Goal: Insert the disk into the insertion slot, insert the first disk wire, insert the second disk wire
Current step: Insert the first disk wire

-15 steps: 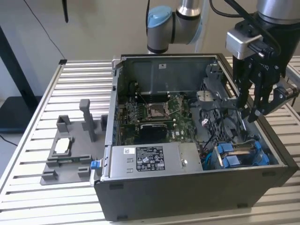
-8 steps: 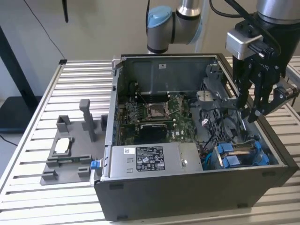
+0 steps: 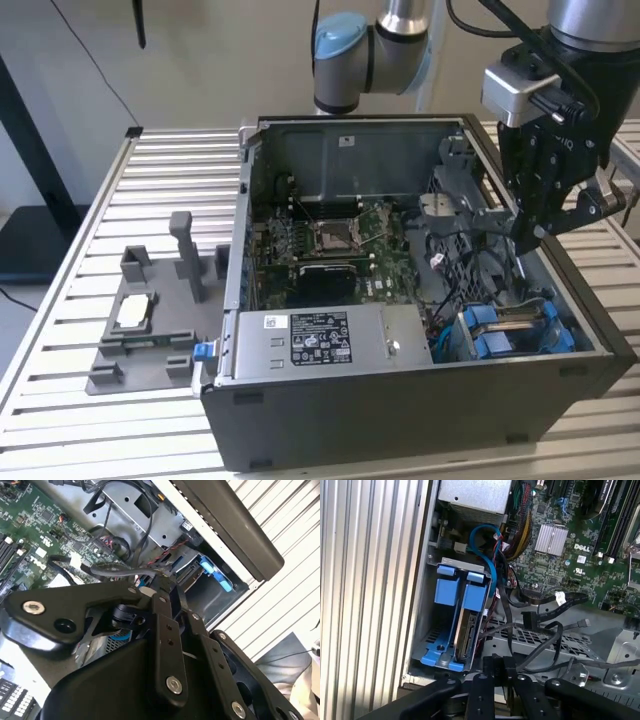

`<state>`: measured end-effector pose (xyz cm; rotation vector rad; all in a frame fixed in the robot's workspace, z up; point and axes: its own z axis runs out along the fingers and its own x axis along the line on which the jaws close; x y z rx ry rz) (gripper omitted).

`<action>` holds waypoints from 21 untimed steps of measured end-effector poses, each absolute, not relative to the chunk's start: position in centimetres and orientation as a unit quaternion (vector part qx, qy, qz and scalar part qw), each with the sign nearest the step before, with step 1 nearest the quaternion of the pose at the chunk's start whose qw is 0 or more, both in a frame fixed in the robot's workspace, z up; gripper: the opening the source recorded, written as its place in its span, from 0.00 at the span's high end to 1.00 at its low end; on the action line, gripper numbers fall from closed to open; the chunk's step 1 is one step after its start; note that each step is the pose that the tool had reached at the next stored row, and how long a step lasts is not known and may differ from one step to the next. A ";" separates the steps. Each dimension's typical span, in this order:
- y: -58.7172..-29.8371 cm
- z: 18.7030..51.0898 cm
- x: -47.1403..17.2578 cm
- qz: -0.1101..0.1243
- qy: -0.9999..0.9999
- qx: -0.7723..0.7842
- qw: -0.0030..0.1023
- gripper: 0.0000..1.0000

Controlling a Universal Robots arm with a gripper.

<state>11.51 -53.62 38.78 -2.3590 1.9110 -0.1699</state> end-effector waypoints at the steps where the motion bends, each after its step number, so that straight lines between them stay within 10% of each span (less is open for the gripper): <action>1: -53.6 38.8 11.5 -0.056 0.628 -0.775 0.050 0.81; 21: -53.6 38.2 12.3 -0.030 0.633 -0.773 0.024 0.81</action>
